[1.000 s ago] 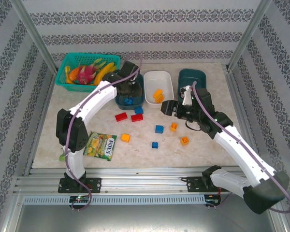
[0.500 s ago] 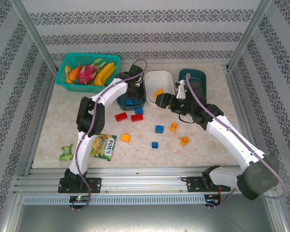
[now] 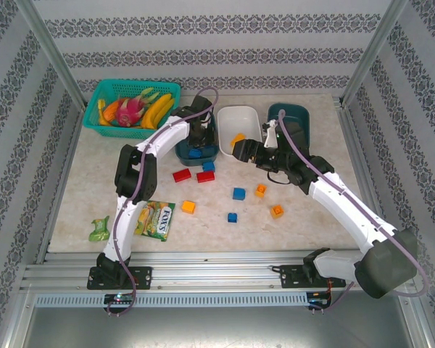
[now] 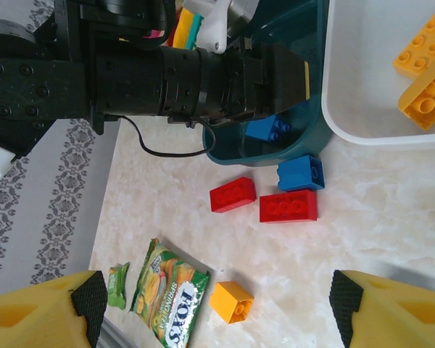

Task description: Sort the legos into containers by color

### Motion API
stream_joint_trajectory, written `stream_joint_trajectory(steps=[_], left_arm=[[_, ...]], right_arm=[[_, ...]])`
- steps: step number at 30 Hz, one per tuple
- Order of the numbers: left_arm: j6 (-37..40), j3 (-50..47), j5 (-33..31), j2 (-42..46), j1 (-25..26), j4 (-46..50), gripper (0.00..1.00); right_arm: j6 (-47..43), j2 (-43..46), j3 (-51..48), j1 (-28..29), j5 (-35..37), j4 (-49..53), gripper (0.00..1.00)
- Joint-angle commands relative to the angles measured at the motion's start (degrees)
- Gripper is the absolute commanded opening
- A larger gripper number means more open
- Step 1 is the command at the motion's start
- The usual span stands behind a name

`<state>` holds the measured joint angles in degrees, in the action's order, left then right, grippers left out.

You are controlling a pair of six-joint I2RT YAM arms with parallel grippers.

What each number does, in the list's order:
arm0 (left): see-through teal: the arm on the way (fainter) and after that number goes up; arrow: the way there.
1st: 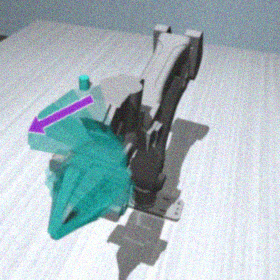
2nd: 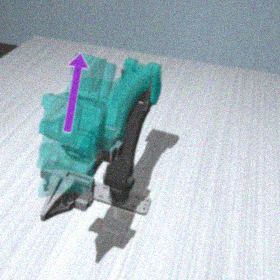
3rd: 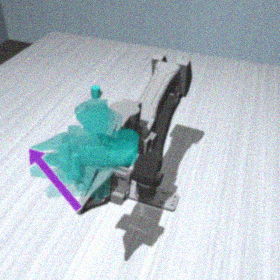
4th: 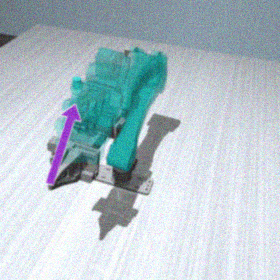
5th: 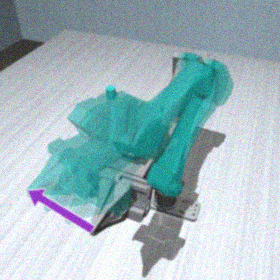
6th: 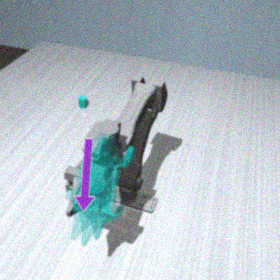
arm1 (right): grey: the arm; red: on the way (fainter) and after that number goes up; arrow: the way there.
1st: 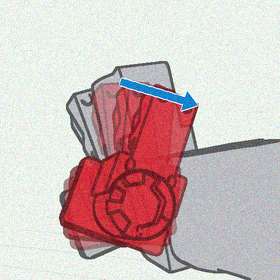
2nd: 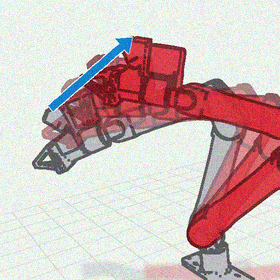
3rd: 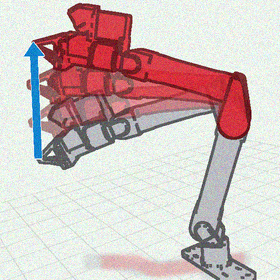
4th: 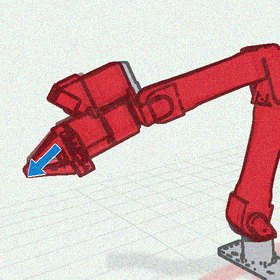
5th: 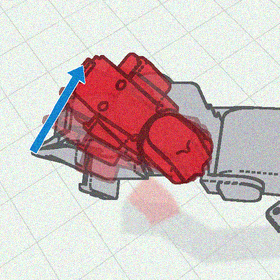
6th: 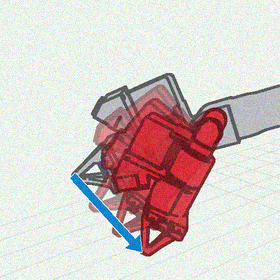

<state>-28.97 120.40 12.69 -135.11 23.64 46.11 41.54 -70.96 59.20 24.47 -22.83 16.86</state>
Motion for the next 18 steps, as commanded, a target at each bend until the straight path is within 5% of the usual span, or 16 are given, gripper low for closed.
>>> stream_joint_trajectory(steps=[1, 12, 18], left_arm=[[-0.1, 1.48, 0.21, -0.98, -0.96, 2.41, 0.48], [-1.98, 0.13, 0.09, 7.59, -0.91, 1.86, 0.6], [-5.65, -13.21, -1.51, 22.81, -0.96, -0.78, 0.69]], right_arm=[[-0.29, -0.89, 1.13, -0.23, -1.17, -0.57, 0.82], [-7.56, -1.7, 2.87, 2.5, 3.81, 6.97, 0.82], [-16.91, -5.39, 5.39, 9.81, 9.43, 11.67, 0.82]])
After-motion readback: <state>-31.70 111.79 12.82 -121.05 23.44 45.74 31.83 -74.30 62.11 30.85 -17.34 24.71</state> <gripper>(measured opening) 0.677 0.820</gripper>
